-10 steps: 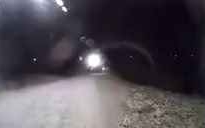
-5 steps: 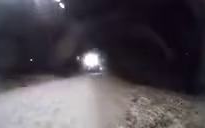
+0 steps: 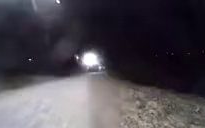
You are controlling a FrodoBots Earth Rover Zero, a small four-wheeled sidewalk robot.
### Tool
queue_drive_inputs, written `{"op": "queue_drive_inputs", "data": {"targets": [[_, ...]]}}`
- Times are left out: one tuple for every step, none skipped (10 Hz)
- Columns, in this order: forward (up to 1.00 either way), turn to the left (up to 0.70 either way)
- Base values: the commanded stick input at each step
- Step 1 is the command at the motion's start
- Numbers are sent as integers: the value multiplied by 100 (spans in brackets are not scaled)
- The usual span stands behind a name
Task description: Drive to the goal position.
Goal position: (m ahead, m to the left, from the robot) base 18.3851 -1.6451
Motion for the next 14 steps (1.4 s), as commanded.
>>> {"op": "queue_drive_inputs", "data": {"targets": [[0,83],[0,100],[0,100],[0,100],[0,100],[0,100],[0,100],[0,100],[0,100],[0,100],[0,100],[0,100],[0,100],[0,100]]}}
